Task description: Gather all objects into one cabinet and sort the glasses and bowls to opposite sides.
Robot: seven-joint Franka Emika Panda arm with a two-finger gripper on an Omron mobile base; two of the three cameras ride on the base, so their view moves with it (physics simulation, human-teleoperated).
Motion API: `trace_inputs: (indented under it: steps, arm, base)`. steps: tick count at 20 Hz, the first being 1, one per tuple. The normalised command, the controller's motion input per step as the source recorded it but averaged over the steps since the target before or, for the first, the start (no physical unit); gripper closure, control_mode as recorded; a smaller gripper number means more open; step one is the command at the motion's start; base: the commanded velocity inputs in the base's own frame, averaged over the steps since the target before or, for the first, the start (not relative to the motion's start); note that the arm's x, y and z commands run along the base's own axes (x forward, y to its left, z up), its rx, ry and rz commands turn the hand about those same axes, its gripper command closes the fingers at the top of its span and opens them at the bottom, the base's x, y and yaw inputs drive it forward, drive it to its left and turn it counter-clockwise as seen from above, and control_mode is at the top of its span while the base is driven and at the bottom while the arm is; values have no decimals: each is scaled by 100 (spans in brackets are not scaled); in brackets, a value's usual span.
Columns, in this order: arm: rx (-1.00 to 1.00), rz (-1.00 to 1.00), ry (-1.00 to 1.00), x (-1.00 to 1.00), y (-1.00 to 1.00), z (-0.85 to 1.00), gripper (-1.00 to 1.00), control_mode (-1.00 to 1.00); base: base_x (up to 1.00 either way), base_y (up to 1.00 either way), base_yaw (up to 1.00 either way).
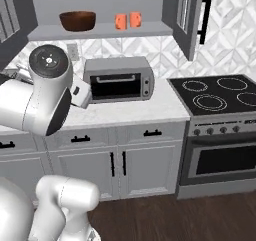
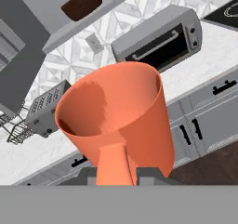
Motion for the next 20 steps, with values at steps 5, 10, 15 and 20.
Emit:
trace_inputs:
  steps: [5,10,15,20]
  arm:
    - [0,0,0,0,0,0,100,100]
    - [0,0,0,0,0,0,100,100]
    - [0,0,0,0,0,0,100,100]
    - [0,0,0,0,0,0,100,100]
  base:
    - [28,-27,33]
    - [24,-53,29]
    - [43,-51,35]
    - [67,-31,32]
